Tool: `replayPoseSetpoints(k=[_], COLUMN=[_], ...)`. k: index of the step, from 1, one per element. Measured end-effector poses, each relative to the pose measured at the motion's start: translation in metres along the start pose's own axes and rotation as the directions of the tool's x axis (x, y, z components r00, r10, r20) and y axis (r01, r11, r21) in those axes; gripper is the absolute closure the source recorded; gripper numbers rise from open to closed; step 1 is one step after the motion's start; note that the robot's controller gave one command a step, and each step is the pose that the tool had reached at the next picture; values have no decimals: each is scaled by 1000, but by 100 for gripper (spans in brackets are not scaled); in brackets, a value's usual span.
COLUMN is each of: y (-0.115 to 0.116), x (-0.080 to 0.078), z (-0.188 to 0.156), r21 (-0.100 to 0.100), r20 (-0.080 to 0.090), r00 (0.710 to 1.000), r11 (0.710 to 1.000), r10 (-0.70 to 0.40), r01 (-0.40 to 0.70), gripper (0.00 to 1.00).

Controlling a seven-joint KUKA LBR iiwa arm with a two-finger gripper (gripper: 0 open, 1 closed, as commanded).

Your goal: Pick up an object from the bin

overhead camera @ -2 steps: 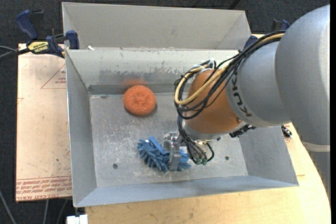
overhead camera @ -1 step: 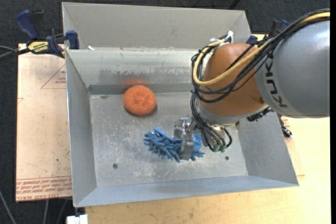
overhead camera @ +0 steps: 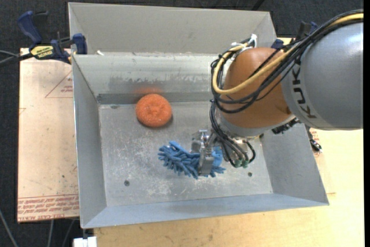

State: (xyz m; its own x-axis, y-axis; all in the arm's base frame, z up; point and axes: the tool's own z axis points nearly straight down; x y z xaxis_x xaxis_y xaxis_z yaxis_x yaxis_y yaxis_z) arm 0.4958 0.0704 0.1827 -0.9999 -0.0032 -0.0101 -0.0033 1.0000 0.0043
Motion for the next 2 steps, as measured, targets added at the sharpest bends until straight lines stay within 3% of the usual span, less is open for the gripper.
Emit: replayPoseSetpoints(k=[1, 2], y=[2, 18], x=[-3, -11], z=[-41, -230], r21=[1, -3], r20=[-7, 11], r00=[1000, 999], r11=[1000, 999], r10=[-31, 36], r01=[31, -36], gripper=[100, 100])
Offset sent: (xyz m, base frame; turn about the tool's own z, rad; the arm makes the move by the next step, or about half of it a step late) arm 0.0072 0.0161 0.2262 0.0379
